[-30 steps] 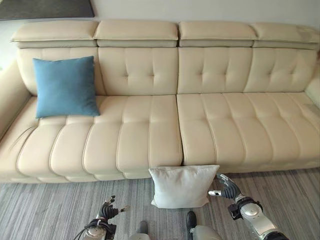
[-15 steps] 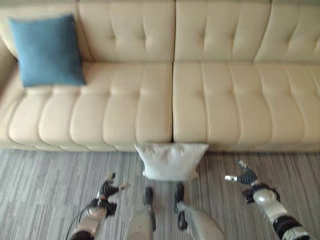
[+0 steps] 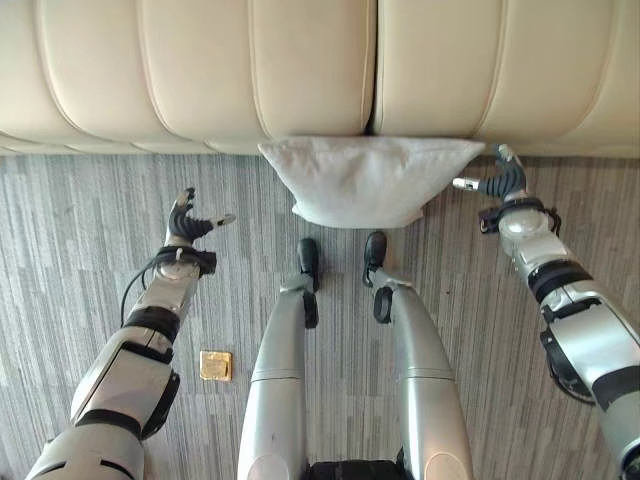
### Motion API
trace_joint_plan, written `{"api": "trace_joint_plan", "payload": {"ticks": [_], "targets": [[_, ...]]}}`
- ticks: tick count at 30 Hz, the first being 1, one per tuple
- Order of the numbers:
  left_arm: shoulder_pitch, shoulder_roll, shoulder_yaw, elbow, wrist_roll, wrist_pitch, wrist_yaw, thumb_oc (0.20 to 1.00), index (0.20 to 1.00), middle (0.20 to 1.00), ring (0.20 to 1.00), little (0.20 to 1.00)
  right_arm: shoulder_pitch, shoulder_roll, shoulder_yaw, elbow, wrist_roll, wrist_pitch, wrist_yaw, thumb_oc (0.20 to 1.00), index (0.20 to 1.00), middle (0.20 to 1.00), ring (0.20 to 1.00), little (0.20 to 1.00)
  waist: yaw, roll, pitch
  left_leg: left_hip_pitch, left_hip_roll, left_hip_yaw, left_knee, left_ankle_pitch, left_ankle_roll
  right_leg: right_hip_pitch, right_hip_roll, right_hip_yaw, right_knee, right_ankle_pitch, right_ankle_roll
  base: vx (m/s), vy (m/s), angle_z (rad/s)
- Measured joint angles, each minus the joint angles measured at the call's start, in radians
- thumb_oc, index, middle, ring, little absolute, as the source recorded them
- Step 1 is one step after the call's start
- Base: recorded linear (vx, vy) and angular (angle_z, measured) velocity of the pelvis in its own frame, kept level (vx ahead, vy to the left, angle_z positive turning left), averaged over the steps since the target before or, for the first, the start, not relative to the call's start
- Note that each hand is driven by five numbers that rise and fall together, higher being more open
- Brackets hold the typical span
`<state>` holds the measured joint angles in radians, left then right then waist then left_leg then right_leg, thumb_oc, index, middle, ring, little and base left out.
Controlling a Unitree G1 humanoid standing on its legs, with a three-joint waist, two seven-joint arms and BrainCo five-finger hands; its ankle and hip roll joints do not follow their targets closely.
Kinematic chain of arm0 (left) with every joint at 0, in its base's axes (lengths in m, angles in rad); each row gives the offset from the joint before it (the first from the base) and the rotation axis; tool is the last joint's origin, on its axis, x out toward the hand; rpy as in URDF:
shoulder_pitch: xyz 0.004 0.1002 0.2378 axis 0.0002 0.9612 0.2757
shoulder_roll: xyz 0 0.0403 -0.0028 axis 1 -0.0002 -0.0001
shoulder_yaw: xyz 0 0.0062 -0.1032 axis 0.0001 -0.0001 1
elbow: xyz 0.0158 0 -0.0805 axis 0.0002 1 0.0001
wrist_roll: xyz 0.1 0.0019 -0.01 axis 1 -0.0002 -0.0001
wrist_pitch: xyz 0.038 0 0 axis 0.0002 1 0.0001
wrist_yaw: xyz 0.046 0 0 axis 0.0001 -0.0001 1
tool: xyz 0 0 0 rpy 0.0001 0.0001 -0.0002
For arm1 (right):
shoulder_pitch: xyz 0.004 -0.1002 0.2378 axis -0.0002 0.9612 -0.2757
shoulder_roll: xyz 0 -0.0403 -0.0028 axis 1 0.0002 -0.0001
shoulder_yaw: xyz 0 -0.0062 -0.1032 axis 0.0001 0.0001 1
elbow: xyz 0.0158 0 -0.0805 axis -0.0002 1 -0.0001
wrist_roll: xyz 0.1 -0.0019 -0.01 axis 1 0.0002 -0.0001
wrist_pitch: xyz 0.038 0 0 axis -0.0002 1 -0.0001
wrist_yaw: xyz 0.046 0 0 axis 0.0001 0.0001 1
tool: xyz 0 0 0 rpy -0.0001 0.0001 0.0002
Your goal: Pick up all the scattered cushions and arrange them neatly on the sofa.
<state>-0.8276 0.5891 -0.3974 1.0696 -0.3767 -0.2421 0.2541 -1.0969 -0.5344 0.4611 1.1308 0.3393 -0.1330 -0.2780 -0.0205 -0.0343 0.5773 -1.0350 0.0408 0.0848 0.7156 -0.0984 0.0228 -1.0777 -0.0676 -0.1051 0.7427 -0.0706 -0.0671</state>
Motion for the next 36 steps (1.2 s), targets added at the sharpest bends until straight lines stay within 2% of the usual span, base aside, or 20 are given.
{"api": "trace_joint_plan", "payload": {"ticks": [2, 4, 5, 6, 7, 8, 10, 12, 13, 14, 16, 18, 20, 25, 27, 30, 31, 32, 35, 36], "targets": [[-0.075, -0.023, -0.021, 0.005, 0.0, 0.003, 0.009, 1.0, 1.0, 1.0, 1.0, 1.0, -0.024, 0.023, 0.0, -0.006, 0.039, -0.013, -0.026, 1.0, 1.0, 1.0, 1.0, 1.0, -0.009, -0.006, 0.005, -0.065, 0.006, 0.0, 0.045, -0.017, 0.007, -0.063, 0.0, -0.001, 0.036, -0.005, -0.001, 0.0, -0.019, -0.04], [-0.229, -0.031, -0.123, 0.014, 0.004, 0.016, 0.023, 1.0, 1.0, 1.0, 1.0, 1.0, -0.105, 0.068, 0.046, -0.006, 0.075, -0.014, -0.059, 1.0, 1.0, 1.0, 1.0, 1.0, -0.024, -0.005, 0.003, -0.157, 0.007, -0.009, 0.097, -0.028, 0.005, -0.152, -0.002, -0.002, 0.086, -0.02, -0.016, 0.01, -0.013, 0.02], [-0.31, -0.046, -0.163, 0.014, 0.004, 0.017, 0.028, 1.0, 1.0, 1.0, 1.0, 1.0, -0.138, 0.093, 0.055, 0.002, 0.076, -0.013, -0.069, 0.373, 0.373, 0.373, 0.373, 0.373, -0.025, -0.005, 0.003, -0.193, 0.006, -0.011, 0.12, -0.028, 0.005, -0.188, -0.005, -0.002, 0.112, -0.02, -0.016, 0.02, -0.048, 0.06], [-0.364, -0.061, -0.183, 0.016, 0.004, 0.02, 0.032, 0.501, 0.501, 0.501, 0.501, 0.501, -0.157, 0.115, 0.079, 0.002, 0.078, -0.013, -0.071, 0.2, 0.2, 0.2, 0.2, 0.2, -0.025, -0.005, 0.003, -0.211, 0.006, -0.014, 0.137, -0.031, 0.006, -0.207, -0.006, -0.004, 0.128, -0.022, -0.018, 0.03, -0.036, 0.07], [-0.421, -0.082, -0.194, 0.02, 0.003, 0.042, 0.047, 0.2, 0.2, 0.2, 0.2, 0.2, -0.17, 0.158, 0.08, -0.001, 0.098, -0.013, -0.078, 0.2, 0.2, 0.2, 0.2, 0.2, -0.025, -0.005, 0.003, -0.224, 0.005, -0.015, 0.141, -0.032, 0.004, -0.222, -0.007, -0.004, 0.139, -0.027, -0.024, 0.03, -0.031, 0.06], [-0.435, -0.096, -0.19, 0.018, 0.003, 0.063, 0.078, 0.2, 0.2, 0.2, 0.2, 0.2, -0.159, 0.205, 0.077, -0.002, 0.135, -0.015, -0.091, 0.2, 0.2, 0.2, 0.2, 0.2, -0.024, -0.005, 0.003, -0.223, 0.005, -0.02, 0.144, -0.031, 0.005, -0.222, -0.007, -0.009, 0.144, -0.03, -0.028, 0.04, -0.017, 0.08], [-0.407, -0.086, -0.187, -0.011, 0.003, 0.067, 0.099, 0.2, 0.2, 0.2, 0.2, 0.2, -0.121, 0.188, 0.072, -0.042, 0.164, -0.014, -0.092, 0.2, 0.2, 0.2, 0.2, 0.2, -0.023, -0.004, 0.002, -0.196, 0.005, -0.019, 0.126, -0.03, 0.003, -0.202, -0.007, -0.009, 0.137, -0.031, -0.026, 0.04, -0.021, 0.05], [-0.259, -0.084, -0.126, -0.199, 0.004, 0.073, 0.142, 0.2, 0.2, 0.2, 0.2, 0.2, 0.036, 0.175, 0.047, -0.214, 0.173, -0.014, -0.092, 0.2, 0.2, 0.2, 0.2, 0.2, -0.024, -0.004, 0.002, -0.065, 0.003, -0.016, 0.042, -0.015, -0.014, -0.078, -0.004, -0.01, 0.061, -0.028, -0.025, 0.01, -0.007, -0.02], [-0.143, -0.09, -0.072, -0.306, 0.006, 0.065, 0.16, 0.2, 0.2, 0.2, 0.2, 0.2, 0.136, 0.174, 0.036, -0.299, 0.173, -0.018, -0.091, 0.2, 0.2, 0.2, 0.2, 0.2, -0.021, -0.002, -0.015, 0.003, 0.004, -0.016, -0.015, -0.012, -0.019, -0.012, 0.005, -0.007, 0.013, -0.026, -0.019, 0.02, -0.019, -0.08], [0.006, -0.115, -0.039, -0.401, 0.007, 0.028, 0.176, 0.2, 0.2, 0.2, 0.2, 0.2, 0.274, 0.173, 0.029, -0.379, 0.171, -0.037, -0.088, 0.2, 0.2, 0.2, 0.2, 0.2, -0.02, 0.003, -0.15, -0.003, 0.004, -0.014, -0.07, -0.013, -0.021, -0.02, 0.011, -0.006, -0.037, -0.022, -0.01, 0.04, -0.025, -0.09], [0.088, -0.145, 0.018, -0.479, 0.01, 0.006, 0.19, 0.2, 0.2, 0.2, 0.2, 0.2, 0.34, 0.167, 0.001, -0.459, 0.169, -0.041, -0.087, 0.2, 0.2, 0.2, 0.2, 0.2, -0.017, 0.002, -0.151, 0.074, -0.001, -0.012, -0.135, 0.022, -0.031, 0.05, 0.012, -0.009, -0.084, 0.007, -0.012, 0.02, -0.031, 0.01], [0.135, -0.169, 0.028, -0.509, 0.013, -0.008, 0.21, 0.2, 0.2, 0.2, 0.2, 0.2, 0.377, 0.164, -0.01, -0.503, 0.158, -0.047, -0.087, 0.2, 0.2, 0.2, 0.2, 0.2, -0.016, 0.004, -0.162, 0.157, -0.008, -0.017, -0.175, 0.028, -0.033, 0.128, 0.012, -0.008, -0.113, 0.015, -0.014, 0.0, -0.038, 0.05], [0.206, -0.177, 0.075, -0.593, 0.025, -0.011, 0.21, 0.2, 0.2, 0.2, 0.2, 0.2, 0.438, 0.151, -0.051, -0.618, 0.142, -0.055, -0.08, 0.2, 0.2, 0.2, 0.2, 0.2, -0.018, 0.002, -0.166, 0.208, -0.012, -0.012, -0.217, 0.028, -0.032, 0.175, 0.01, -0.007, -0.139, 0.005, -0.009, 0.11, -0.032, 0.04], [0.488, -0.19, 0.114, -0.761, 0.053, -0.038, 0.177, 0.2, 0.2, 0.2, 0.2, 0.2, 0.691, 0.136, -0.1, -0.86, 0.075, -0.083, -0.03, 0.2, 0.2, 0.2, 0.2, 0.2, -0.024, 0.003, -0.169, 0.527, -0.023, -0.016, -0.378, 0.052, -0.028, 0.483, 0.016, -0.01, -0.275, 0.009, 0.004, 0.14, -0.026, 0.01], [0.553, -0.19, 0.128, -0.829, 0.053, -0.036, 0.164, 0.2, 0.2, 0.2, 0.2, 0.2, 0.76, 0.123, -0.11, -0.949, 0.06, -0.08, -0.011, 0.2, 0.2, 0.2, 0.2, 0.2, -0.025, 0.002, -0.17, 0.591, -0.023, -0.017, -0.425, 0.054, -0.03, 0.548, 0.02, -0.009, -0.322, -0.004, 0.027, 0.22, -0.033, -0.02], [0.699, -0.173, 0.176, -0.953, 0.08, -0.031, 0.121, 0.2, 0.2, 0.2, 0.2, 0.2, 0.87, 0.077, -0.139, -1.084, -0.007, -0.063, 0.05, 0.2, 0.2, 0.2, 0.2, 0.2, -0.026, 0.003, -0.186, 0.723, -0.021, -0.011, -0.511, 0.076, -0.026, 0.677, 0.029, -0.013, -0.399, 0.015, 0.032, 0.19, -0.029, -0.04], [0.751, -0.168, 0.172, -0.989, 0.082, -0.034, 0.103, 0.2, 0.2, 0.2, 0.2, 0.2, 0.923, 0.062, -0.144, -1.127, -0.027, -0.059, 0.073, 0.2, 0.2, 0.2, 0.2, 0.2, -0.025, 0.006, -0.199, 0.772, -0.022, -0.012, -0.541, 0.09, -0.026, 0.722, 0.034, -0.012, -0.427, 0.038, 0.021, 0.06, -0.007, -0.03], [0.789, -0.165, 0.166, -0.995, 0.083, -0.04, 0.095, 0.2, 0.2, 0.2, 0.2, 0.2, 0.967, 0.062, -0.15, -1.14, -0.046, -0.061, 0.092, 0.2, 0.2, 0.2, 0.2, 0.2, -0.029, 0.006, -0.258, 0.794, -0.02, -0.015, -0.567, 0.089, -0.026, 0.747, 0.041, -0.011, -0.459, 0.037, 0.025, 0.22, -0.044, -0.02], [0.847, -0.147, 0.172, -1.062, 0.082, -0.012, 0.077, 0.2, 0.2, 0.2, 0.2, 0.2, 1.019, 0.048, -0.163, -1.193, -0.047, -0.033, 0.121, 0.2, 0.2, 0.2, 0.2, 0.2, -0.03, -0.004, -0.292, 0.883, -0.011, -0.002, -0.629, 0.1, -0.03, 0.833, 0.049, -0.017, -0.518, 0.048, 0.027, 0.24, -0.094, -0.09], [0.914, -0.131, 0.175, -1.122, 0.082, -0.01, 0.06, 0.2, 0.2, 0.2, 0.2, 0.2, 1.081, 0.021, -0.166, -1.244, -0.047, -0.031, 0.138, 0.2, 0.2, 0.2, 0.2, 0.2, -0.029, -0.003, -0.294, 0.957, -0.006, 0.001, -0.663, 0.104, -0.029, 0.909, 0.062, -0.01, -0.56, 0.058, 0.028, 0.13, -0.133, -0.12]]}}
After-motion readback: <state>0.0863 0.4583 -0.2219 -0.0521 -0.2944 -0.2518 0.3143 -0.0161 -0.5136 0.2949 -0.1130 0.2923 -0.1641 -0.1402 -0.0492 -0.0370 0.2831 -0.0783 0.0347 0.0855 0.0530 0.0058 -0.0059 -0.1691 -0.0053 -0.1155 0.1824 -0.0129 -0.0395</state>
